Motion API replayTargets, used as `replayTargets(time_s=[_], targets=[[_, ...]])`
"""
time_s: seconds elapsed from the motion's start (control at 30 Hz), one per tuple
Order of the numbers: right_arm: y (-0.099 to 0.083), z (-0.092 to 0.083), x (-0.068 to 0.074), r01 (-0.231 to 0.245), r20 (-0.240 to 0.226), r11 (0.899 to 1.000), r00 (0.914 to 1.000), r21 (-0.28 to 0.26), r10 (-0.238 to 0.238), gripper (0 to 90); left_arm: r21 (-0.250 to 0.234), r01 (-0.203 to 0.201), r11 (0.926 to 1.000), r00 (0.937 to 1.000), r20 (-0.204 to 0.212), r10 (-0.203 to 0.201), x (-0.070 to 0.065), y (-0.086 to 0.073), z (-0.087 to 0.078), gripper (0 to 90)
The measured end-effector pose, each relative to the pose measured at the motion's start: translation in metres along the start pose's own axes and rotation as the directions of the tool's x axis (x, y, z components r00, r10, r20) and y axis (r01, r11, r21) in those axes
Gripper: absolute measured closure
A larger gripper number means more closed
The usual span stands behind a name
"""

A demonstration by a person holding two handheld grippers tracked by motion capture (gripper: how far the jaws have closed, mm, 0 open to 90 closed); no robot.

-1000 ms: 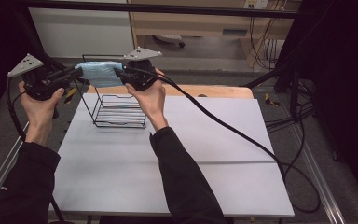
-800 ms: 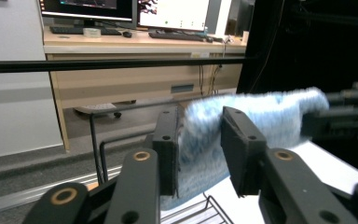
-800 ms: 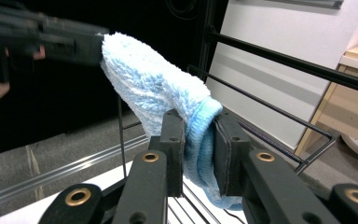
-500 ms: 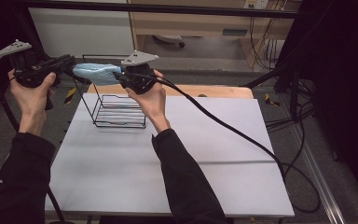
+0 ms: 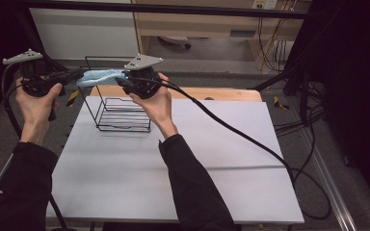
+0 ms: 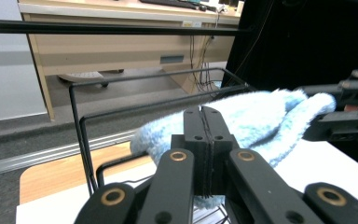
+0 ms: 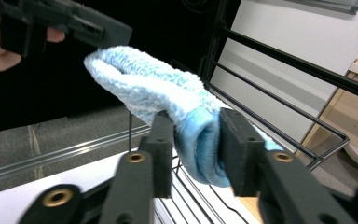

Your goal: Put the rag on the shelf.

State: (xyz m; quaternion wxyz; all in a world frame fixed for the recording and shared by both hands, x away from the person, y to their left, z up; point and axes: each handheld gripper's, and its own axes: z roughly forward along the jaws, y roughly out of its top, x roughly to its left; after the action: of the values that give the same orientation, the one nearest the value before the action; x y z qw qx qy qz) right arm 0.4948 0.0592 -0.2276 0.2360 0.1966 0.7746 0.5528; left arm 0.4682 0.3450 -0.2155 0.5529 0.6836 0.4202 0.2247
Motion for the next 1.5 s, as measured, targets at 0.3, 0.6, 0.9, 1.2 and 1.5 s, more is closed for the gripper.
replayTargets(time_s=[0.3, 0.6, 0.9, 1.2, 1.5], targets=[[0.004, -0.006, 0.002, -0.016, -0.011, 1.000, 0.9998, -0.001, 0.016, 44.8, 0.031, -0.053, 0.9981, 0.9982, -0.026, 0.054, -0.004, -0.011, 0.006, 90.0], [0.011, -0.013, 0.000, -0.096, -0.073, 0.994, 0.9931, -0.058, 0.092, 50.7, 0.044, -0.070, 0.9966, 0.9968, -0.036, 0.071, -0.005, -0.018, 0.011, 90.0], [0.003, -0.001, -0.002, -0.165, -0.135, 0.984, 0.9756, 0.070, 0.173, 86.5, 0.050, -0.087, 0.9950, 0.9952, -0.042, 0.089, -0.003, -0.025, 0.010, 90.0], [-0.015, 0.008, -0.003, -0.167, -0.101, 0.976, 0.9781, 0.136, 0.182, 88.7, 0.043, -0.080, 0.9958, 0.9958, -0.042, 0.082, 0.002, -0.033, 0.010, 90.0], [-0.030, 0.010, -0.005, -0.152, -0.070, 0.982, 0.9847, 0.110, 0.160, 87.5, 0.047, -0.091, 0.9947, 0.9945, -0.046, 0.094, 0.001, -0.043, 0.018, 89.9]])
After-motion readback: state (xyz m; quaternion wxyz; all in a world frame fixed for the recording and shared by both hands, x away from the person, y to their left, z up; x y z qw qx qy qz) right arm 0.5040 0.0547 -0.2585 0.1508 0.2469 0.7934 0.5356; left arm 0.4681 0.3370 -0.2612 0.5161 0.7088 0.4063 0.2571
